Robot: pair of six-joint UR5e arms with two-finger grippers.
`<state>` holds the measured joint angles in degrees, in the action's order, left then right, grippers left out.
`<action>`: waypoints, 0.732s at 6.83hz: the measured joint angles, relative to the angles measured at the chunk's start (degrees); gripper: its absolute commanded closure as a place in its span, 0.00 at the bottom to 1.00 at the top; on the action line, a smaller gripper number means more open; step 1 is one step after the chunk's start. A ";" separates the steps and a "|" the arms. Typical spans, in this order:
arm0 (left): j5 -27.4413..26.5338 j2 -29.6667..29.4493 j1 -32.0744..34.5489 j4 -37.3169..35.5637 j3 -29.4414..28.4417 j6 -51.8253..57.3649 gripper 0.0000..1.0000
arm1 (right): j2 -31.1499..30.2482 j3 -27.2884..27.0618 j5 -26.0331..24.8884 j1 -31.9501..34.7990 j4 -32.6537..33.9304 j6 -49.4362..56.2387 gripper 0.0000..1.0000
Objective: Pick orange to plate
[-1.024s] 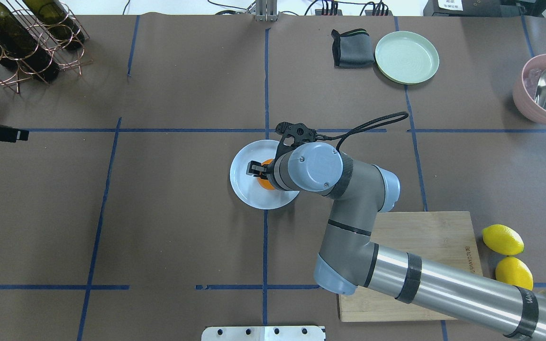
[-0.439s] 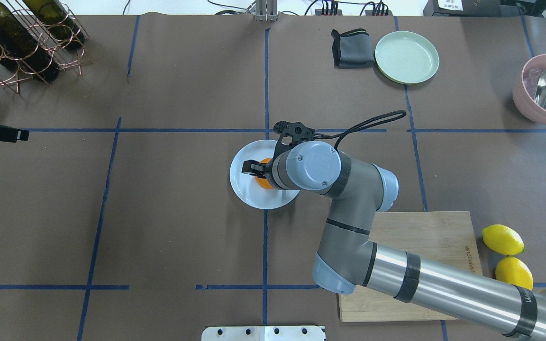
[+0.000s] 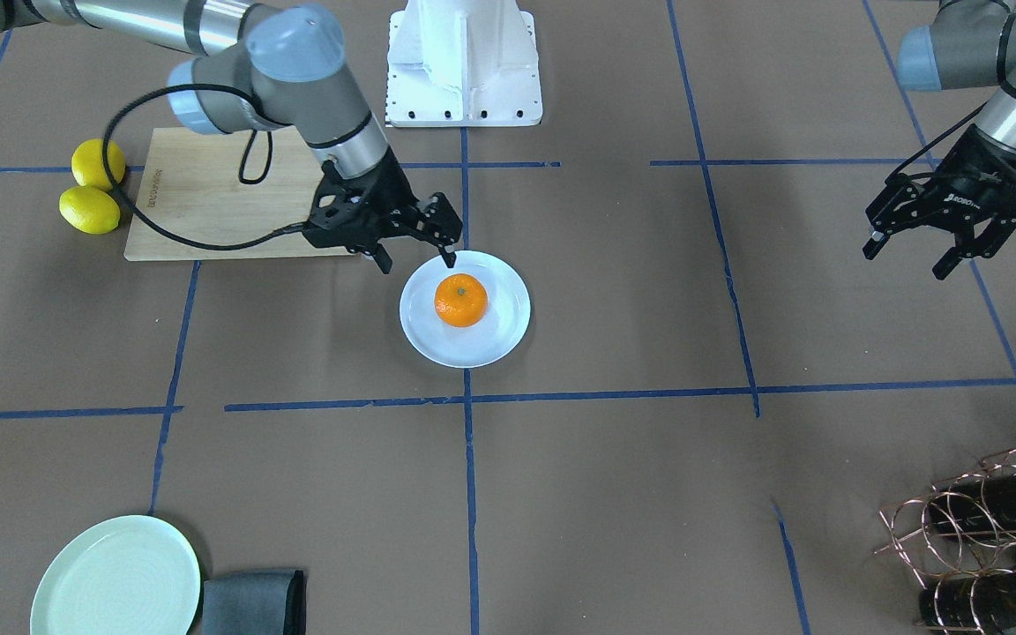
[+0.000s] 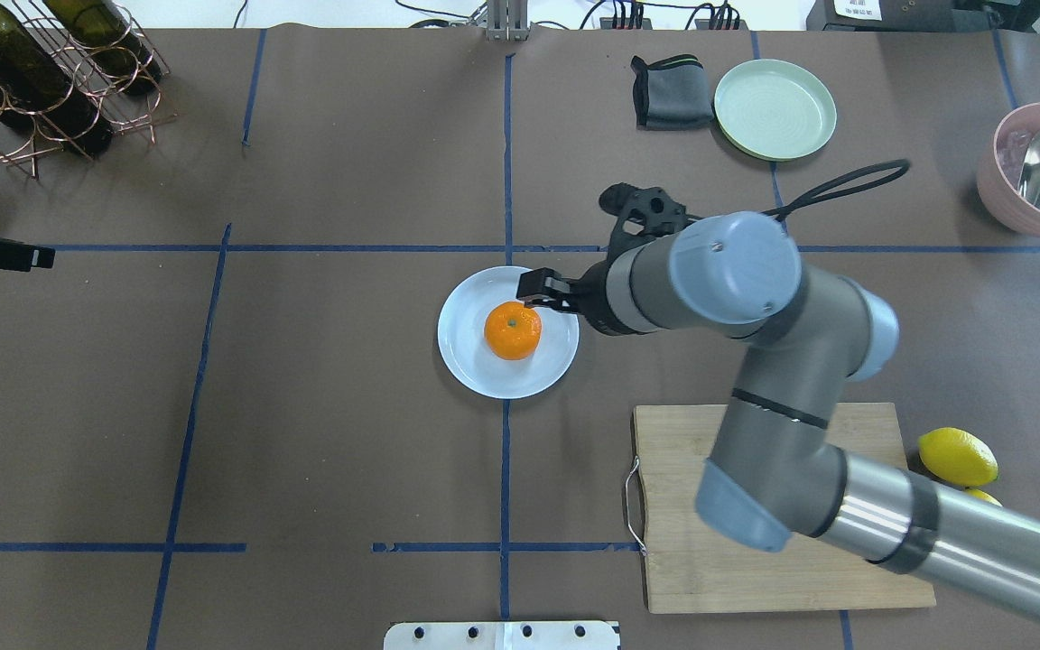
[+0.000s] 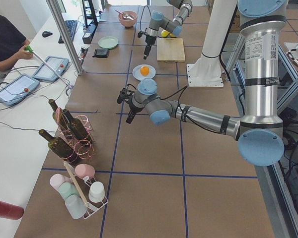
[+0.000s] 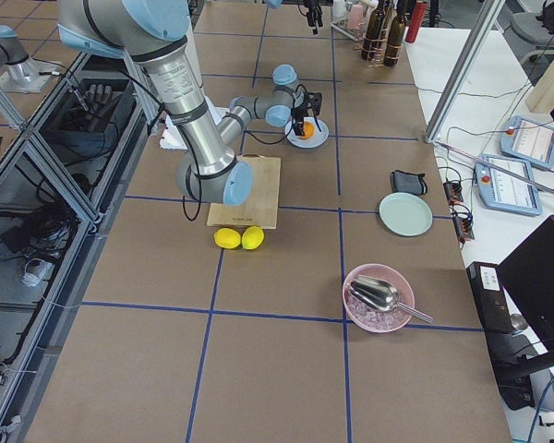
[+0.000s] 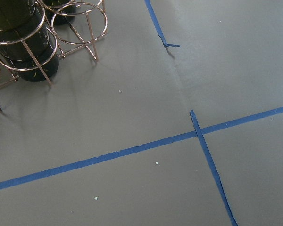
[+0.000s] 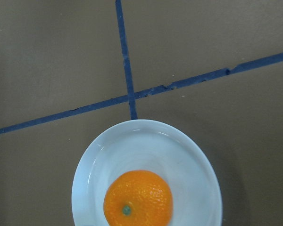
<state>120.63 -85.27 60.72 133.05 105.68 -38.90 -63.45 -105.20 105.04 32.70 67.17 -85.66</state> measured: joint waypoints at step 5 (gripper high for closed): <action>5.61 3.63 6.32 -0.74 -0.53 10.74 0.00 | -24.13 -4.28 28.84 35.14 5.36 43.11 0.00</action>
<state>126.24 -81.63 67.04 132.31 105.15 -28.15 -87.58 -109.48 133.88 67.84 72.53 -42.55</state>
